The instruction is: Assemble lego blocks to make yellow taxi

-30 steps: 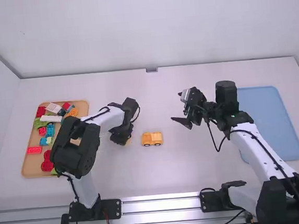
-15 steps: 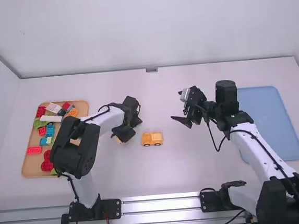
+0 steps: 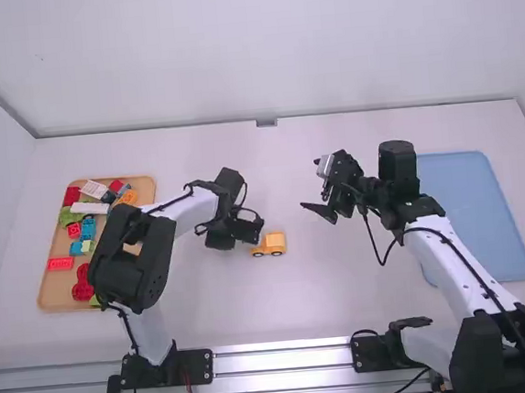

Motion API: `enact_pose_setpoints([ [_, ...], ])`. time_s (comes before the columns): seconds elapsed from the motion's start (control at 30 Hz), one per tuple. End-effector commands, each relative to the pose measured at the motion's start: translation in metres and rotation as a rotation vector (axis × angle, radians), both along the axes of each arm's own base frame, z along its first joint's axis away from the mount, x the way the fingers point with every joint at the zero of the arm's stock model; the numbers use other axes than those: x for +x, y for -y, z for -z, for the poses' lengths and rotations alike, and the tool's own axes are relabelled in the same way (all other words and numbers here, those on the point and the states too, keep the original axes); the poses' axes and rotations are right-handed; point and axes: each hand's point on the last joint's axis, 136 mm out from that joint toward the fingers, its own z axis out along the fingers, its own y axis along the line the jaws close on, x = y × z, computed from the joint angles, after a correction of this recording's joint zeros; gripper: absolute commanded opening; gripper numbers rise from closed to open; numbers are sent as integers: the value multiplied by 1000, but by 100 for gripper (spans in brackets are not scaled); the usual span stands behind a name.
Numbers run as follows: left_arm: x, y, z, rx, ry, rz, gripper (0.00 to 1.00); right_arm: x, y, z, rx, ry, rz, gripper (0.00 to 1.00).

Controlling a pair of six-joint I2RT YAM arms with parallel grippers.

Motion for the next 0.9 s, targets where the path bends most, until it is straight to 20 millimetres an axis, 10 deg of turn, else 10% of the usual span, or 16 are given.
enact_pose_setpoints([
  [0.0,-12,9,4,-77,-54,64,2,0,1,4,2,-13,1,98],
  [0.27,-12,10,4,-80,-62,-79,14,0,0,4,3,-14,1,99],
  [0.37,-3,18,-3,-121,-39,-182,44,-1,0,4,2,-14,-1,99],
  [0.47,-3,23,-20,-175,-60,-184,99,-1,0,4,5,-16,-1,98],
  [0.7,-1,16,-83,-290,-45,-174,99,-2,0,5,5,-25,0,99],
  [0.87,-10,21,-138,-673,2,-2,99,-2,0,6,5,-29,-1,99],
])
